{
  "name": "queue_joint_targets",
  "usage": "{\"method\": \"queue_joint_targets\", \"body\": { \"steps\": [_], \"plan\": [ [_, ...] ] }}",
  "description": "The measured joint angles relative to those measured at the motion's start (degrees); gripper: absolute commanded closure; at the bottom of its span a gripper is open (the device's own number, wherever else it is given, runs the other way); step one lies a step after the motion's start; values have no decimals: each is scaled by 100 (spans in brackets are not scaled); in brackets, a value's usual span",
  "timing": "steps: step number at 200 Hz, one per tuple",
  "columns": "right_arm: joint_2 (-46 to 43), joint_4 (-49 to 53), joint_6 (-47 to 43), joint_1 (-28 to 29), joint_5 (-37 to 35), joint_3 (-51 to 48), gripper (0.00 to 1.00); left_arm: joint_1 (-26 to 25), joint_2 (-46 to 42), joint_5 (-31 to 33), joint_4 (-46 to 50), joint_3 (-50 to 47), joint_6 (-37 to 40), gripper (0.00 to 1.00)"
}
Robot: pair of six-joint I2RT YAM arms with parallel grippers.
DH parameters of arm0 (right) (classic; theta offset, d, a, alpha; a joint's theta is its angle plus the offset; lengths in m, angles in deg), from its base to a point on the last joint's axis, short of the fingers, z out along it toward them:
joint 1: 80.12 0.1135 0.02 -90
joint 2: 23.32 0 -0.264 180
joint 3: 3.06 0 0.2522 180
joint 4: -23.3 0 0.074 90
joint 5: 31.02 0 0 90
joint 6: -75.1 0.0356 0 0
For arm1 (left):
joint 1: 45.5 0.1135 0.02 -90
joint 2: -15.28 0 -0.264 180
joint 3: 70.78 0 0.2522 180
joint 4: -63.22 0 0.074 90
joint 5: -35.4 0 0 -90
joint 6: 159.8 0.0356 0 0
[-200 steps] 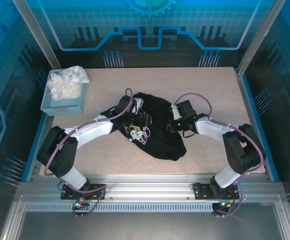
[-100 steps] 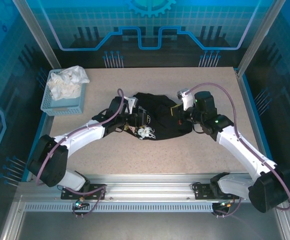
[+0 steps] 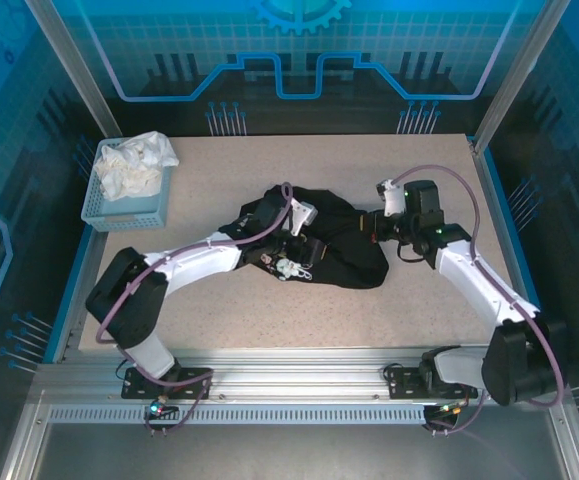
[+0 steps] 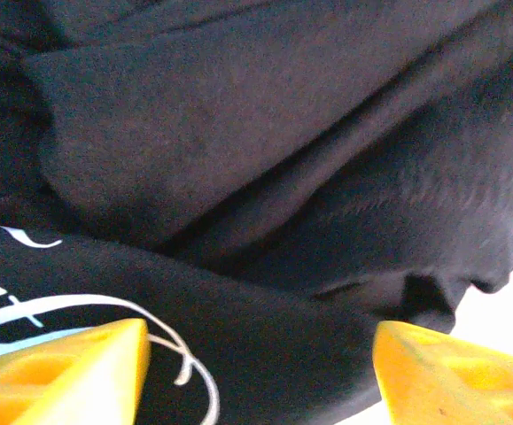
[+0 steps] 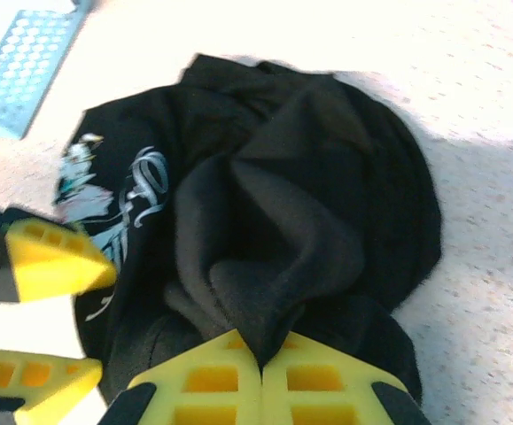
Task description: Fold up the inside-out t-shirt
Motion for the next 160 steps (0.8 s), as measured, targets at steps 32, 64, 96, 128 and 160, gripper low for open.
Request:
{"method": "queue_joint_targets", "body": {
  "steps": [32,64,96,128,160],
  "plan": [
    [931,42,101,-319,-369,466,75,-103,304,-507,-131,-249,116,41],
    [844,181,-31,-293,-713,404,55,-352,214,-887,-452,-741,92,35],
    [-98,243,-188,490,-966,-157,41,-356,-490,-741,-570,-1379,-2,27],
    [-109,260,-205,1126,-1137,-503,35,-295,-1300,-280,-673,-1784,-63,25],
    [608,258,-146,1126,-1471,-511,36,-153,-1681,87,-754,-1912,-175,24]
  ]
}}
